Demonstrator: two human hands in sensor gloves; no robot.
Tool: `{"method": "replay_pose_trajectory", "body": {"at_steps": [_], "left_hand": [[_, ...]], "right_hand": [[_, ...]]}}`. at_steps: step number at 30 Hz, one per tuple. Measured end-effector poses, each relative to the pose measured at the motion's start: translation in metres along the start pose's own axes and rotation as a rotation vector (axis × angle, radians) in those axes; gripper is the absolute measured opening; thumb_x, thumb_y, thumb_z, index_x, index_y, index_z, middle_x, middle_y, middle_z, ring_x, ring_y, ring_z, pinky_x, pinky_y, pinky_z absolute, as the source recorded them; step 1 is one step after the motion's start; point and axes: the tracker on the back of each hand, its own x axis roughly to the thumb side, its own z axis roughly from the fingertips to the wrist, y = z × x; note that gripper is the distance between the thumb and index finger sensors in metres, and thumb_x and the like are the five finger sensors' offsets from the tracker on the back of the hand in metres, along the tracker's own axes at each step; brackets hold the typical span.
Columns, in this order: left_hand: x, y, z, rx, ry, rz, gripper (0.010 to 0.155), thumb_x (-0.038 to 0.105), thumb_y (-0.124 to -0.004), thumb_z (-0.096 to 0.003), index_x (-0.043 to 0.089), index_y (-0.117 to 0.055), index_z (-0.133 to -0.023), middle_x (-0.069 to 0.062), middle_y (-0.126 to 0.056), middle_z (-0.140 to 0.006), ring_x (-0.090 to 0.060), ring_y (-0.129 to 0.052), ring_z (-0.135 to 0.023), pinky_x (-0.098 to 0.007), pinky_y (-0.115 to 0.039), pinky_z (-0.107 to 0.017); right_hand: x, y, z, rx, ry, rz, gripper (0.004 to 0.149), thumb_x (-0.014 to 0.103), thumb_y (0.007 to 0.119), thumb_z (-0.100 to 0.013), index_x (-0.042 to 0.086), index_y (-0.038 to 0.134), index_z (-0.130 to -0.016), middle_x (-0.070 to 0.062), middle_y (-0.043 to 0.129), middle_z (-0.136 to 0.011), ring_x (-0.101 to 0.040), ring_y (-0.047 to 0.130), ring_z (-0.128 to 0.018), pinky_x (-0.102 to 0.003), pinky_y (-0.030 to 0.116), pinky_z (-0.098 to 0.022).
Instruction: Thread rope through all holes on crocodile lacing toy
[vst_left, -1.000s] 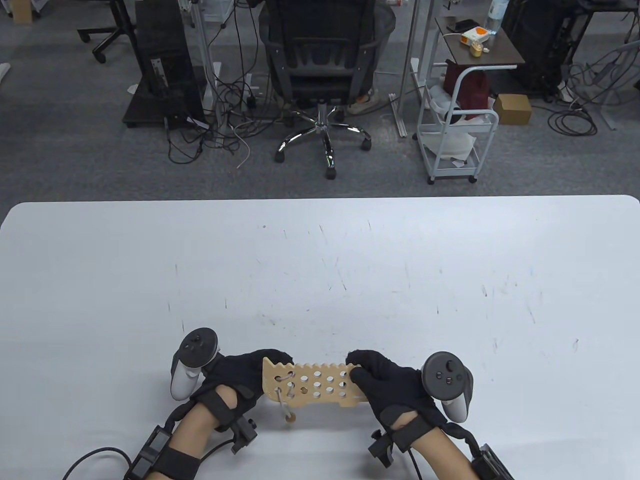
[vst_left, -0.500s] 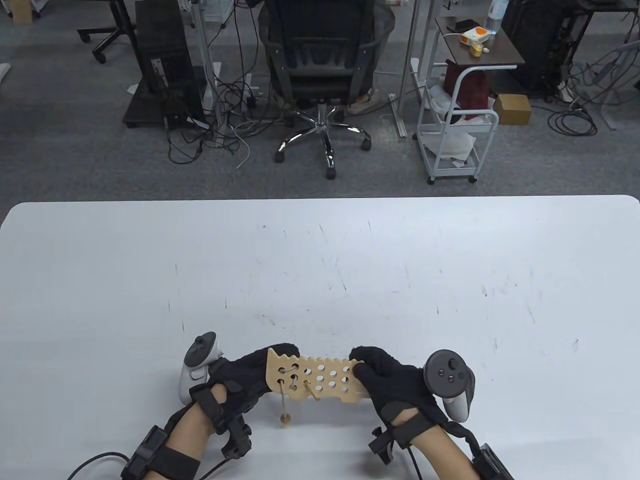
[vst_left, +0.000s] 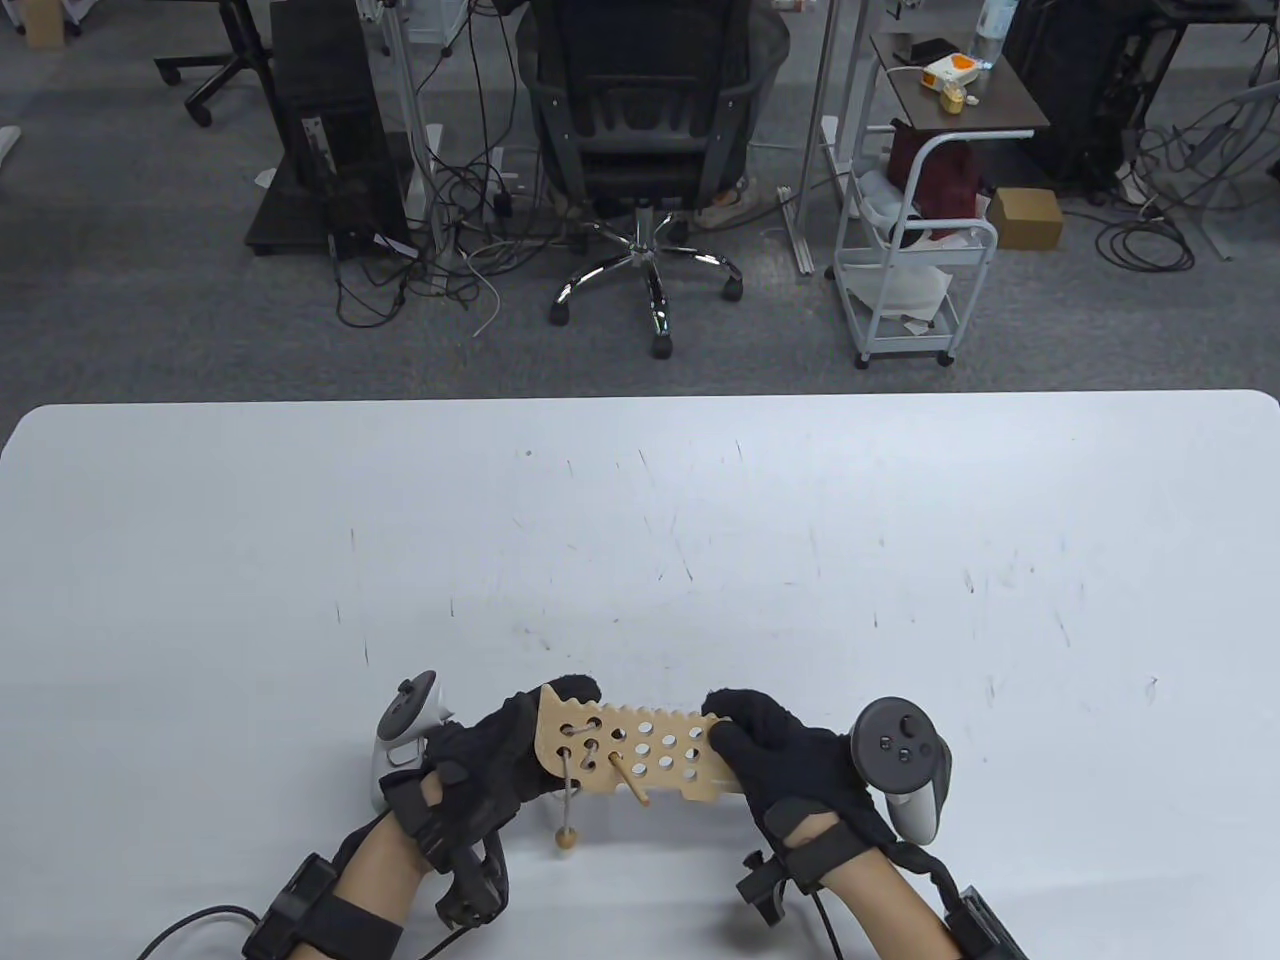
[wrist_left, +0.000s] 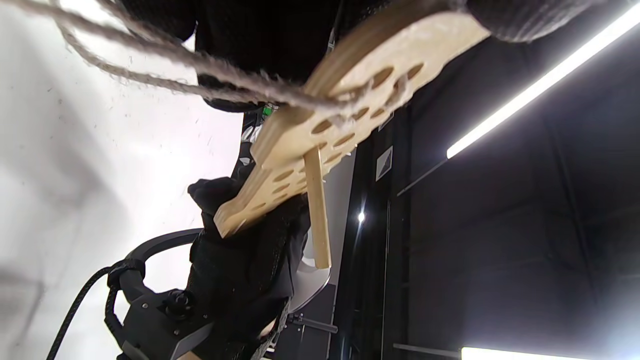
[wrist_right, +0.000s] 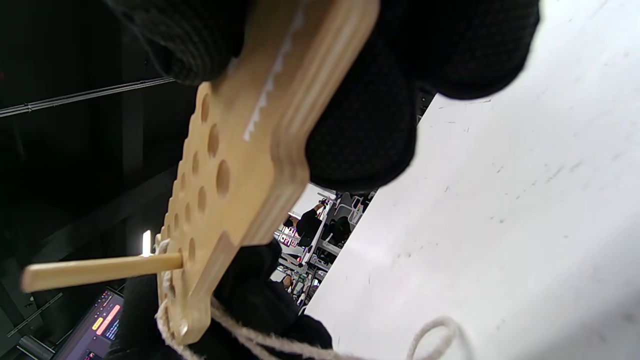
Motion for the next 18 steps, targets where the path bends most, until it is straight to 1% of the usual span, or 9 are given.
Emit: {"method": "replay_pose_trajectory", "body": {"at_steps": [3,10,13,18], "left_hand": [[-0.0006,-0.0049,-0.0014,-0.034,0.004,-0.006,0.077,0.071,-0.066,-0.0427,0.037,-0.052,-0.111,-0.006,-0.079,-0.105,-0.034,-0.083,-0.092,-0.056,-0.06,-0.075],[0.001,-0.0073,-0.0011,-0.04,0.007,-0.013,0.078,0.071,-0.067,-0.0436,0.038,-0.047,-0.112,-0.006,-0.078,-0.106,-0.034,-0.081,-0.094,-0.056,-0.059,-0.075],[0.0025,-0.0087,-0.0009,-0.035,0.008,-0.023,0.079,0.071,-0.067,-0.0437,0.039,-0.045,-0.112,-0.005,-0.075,-0.108,-0.035,-0.076,-0.097,-0.057,-0.058,-0.076],[0.0031,-0.0044,-0.0004,-0.001,0.001,-0.085,0.078,0.07,-0.068,-0.0443,0.041,-0.044,-0.112,-0.003,-0.069,-0.111,-0.036,-0.071,-0.1,-0.057,-0.056,-0.077]], "right_hand": [[-0.0004,0.0001,-0.0001,-0.004,0.003,0.015,0.045,0.036,0.076,-0.046,0.015,0.074,-0.086,-0.005,0.096,-0.066,-0.026,0.104,-0.042,-0.047,0.079,-0.041],[0.0003,0.0002,0.0003,-0.011,-0.007,0.019,0.045,0.036,0.076,-0.046,0.016,0.074,-0.086,-0.005,0.096,-0.066,-0.026,0.104,-0.042,-0.047,0.078,-0.042],[0.0018,-0.0006,0.0007,-0.024,-0.028,0.032,0.044,0.036,0.076,-0.046,0.016,0.074,-0.086,-0.005,0.096,-0.066,-0.026,0.103,-0.043,-0.047,0.078,-0.042],[0.0021,-0.0007,0.0009,-0.031,-0.039,0.033,0.044,0.035,0.076,-0.046,0.017,0.074,-0.086,-0.005,0.096,-0.067,-0.027,0.103,-0.044,-0.047,0.078,-0.043]]}}
